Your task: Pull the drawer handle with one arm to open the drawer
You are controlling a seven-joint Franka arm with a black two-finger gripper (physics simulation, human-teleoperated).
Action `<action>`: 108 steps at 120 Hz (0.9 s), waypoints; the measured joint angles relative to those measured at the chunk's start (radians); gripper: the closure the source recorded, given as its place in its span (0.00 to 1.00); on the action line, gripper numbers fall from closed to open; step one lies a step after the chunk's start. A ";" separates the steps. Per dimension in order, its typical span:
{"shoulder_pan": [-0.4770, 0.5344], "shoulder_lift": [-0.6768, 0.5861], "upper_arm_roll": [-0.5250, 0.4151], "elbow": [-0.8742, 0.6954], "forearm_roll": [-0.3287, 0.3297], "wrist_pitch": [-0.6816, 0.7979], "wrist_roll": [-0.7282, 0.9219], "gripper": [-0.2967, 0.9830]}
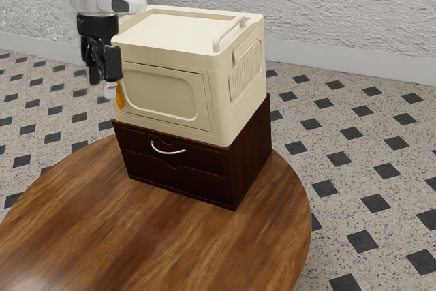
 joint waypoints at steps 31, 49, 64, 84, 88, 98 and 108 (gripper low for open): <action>-0.002 -0.233 0.008 -0.269 -0.018 0.143 0.131 0.23; 0.003 -0.379 -0.008 -0.490 -0.027 0.186 0.253 0.23; 0.006 -0.410 -0.008 -0.665 -0.061 0.334 0.464 0.23; -0.002 -0.446 -0.020 -0.831 -0.112 0.597 0.713 0.24; -0.001 -0.440 -0.024 -0.838 -0.113 0.650 0.753 0.25; 0.002 -0.418 -0.036 -0.849 -0.083 0.777 0.845 0.28; 0.008 -0.364 -0.036 -0.849 -0.056 0.886 0.926 0.33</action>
